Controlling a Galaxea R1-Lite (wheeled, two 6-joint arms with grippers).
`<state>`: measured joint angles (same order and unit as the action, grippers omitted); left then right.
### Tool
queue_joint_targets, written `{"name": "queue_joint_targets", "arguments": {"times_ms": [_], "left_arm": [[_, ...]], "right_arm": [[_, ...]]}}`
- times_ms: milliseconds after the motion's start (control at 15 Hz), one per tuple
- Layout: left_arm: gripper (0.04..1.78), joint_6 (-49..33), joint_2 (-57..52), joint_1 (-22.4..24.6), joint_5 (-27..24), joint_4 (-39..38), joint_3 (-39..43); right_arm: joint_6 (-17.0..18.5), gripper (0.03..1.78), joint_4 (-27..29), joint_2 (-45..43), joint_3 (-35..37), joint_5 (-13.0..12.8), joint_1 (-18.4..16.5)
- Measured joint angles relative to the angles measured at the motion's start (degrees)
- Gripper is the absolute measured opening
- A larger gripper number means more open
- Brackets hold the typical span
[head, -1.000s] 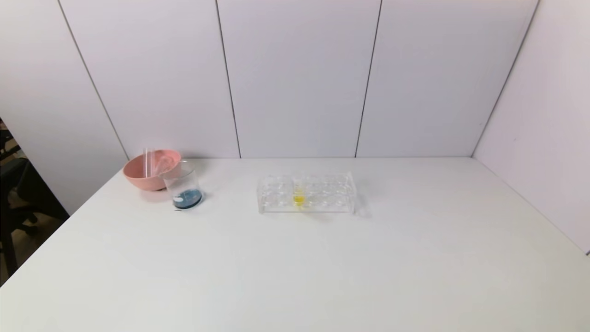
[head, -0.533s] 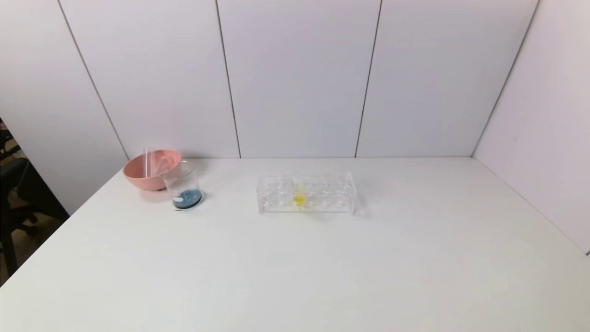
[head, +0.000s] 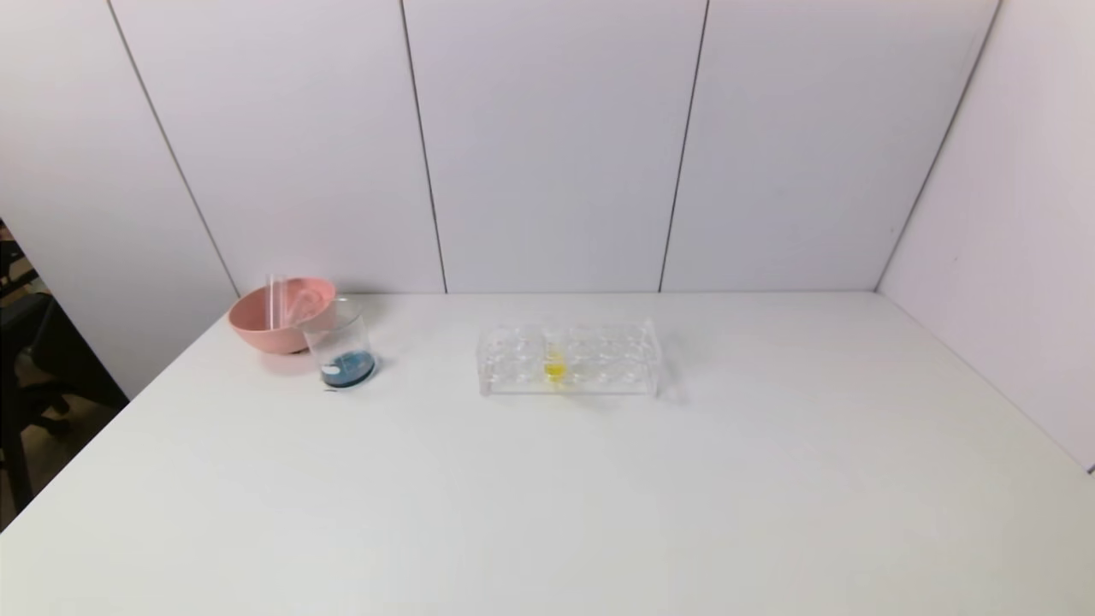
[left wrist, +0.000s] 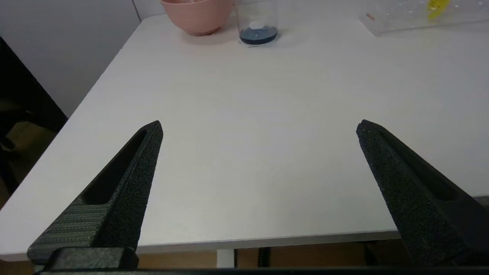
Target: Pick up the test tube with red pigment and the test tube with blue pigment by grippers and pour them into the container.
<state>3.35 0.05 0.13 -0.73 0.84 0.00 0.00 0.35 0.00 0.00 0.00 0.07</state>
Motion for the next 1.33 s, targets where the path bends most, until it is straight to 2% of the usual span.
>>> {"name": "queue_joint_targets", "arguments": {"times_ms": [200,1333], "left_arm": [[1.77,-3.5,0.0,0.0,1.0,-0.1,0.0],[1.77,-3.6,0.0,0.0,1.0,-0.3,0.0]], "right_arm": [[0.0,1.77,0.0,0.0,0.0,0.0,0.0],[0.0,1.77,0.0,0.0,0.0,0.0,0.0]]}}
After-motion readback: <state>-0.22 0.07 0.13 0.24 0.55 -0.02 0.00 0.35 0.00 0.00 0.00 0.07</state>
